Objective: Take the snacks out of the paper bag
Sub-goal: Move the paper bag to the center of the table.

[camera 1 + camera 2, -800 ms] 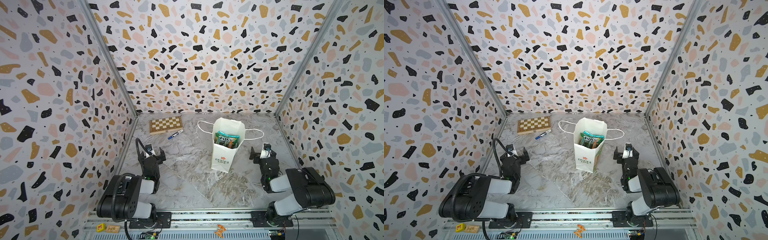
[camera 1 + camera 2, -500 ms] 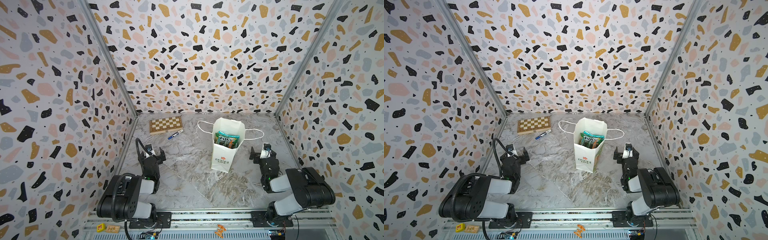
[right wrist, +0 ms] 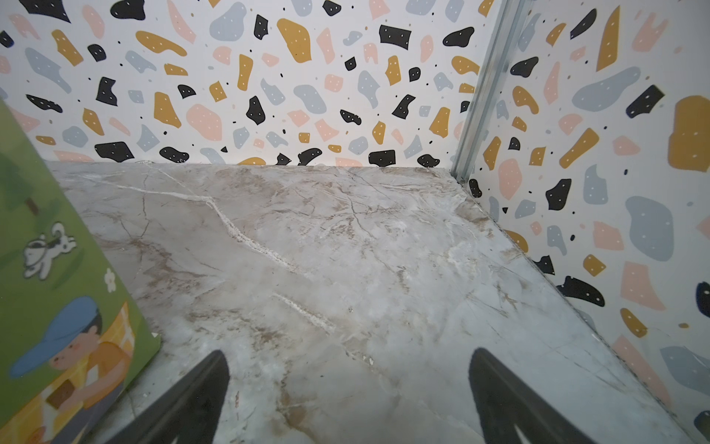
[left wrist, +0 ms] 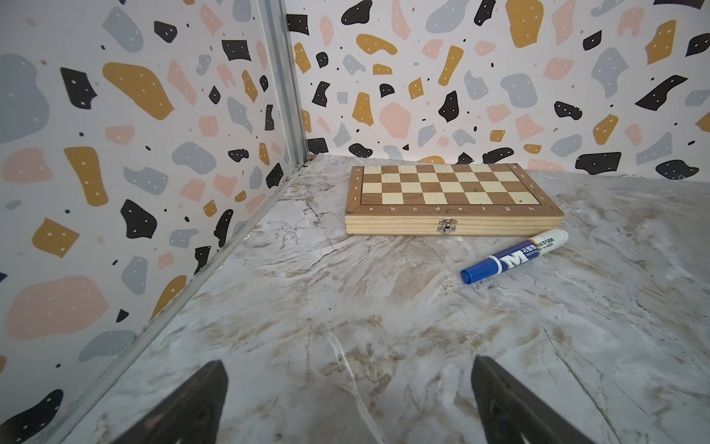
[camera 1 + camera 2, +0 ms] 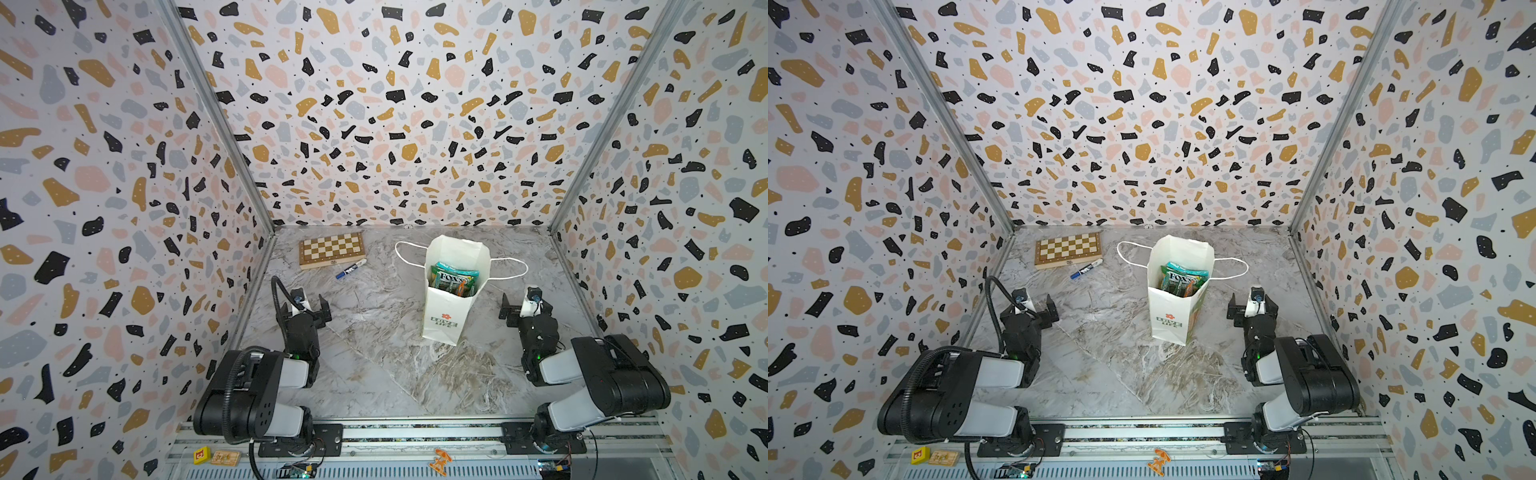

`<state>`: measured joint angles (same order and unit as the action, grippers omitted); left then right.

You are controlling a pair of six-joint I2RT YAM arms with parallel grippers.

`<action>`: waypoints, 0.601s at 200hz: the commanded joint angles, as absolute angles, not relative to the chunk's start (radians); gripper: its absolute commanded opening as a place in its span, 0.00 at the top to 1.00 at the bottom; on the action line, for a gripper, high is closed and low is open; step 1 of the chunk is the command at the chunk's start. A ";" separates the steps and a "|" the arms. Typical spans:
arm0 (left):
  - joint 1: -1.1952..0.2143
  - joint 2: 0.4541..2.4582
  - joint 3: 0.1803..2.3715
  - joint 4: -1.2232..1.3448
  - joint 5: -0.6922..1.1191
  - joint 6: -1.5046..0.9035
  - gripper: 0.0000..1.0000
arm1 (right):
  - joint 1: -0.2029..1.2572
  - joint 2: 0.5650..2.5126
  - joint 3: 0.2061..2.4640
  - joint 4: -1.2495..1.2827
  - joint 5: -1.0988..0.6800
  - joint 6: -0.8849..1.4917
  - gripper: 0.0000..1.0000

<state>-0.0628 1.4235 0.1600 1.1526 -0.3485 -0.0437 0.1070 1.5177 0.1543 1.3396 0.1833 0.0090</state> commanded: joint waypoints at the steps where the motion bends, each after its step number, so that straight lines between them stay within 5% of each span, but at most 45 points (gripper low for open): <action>1: -0.067 1.412 0.170 1.220 -0.356 -0.033 0.00 | 0.109 1.510 0.176 1.361 0.181 0.006 0.01; 58: -0.067 1.295 0.224 1.034 -0.506 -0.096 0.00 | 0.147 1.431 0.168 1.336 0.314 0.002 0.01; 89: -0.067 1.178 0.384 0.662 -0.610 -0.244 0.00 | 0.176 1.338 0.291 1.016 0.384 0.005 0.01; 120: -0.067 1.095 0.571 0.415 -0.368 -0.424 0.00 | 0.172 1.267 0.373 0.787 0.317 0.113 0.01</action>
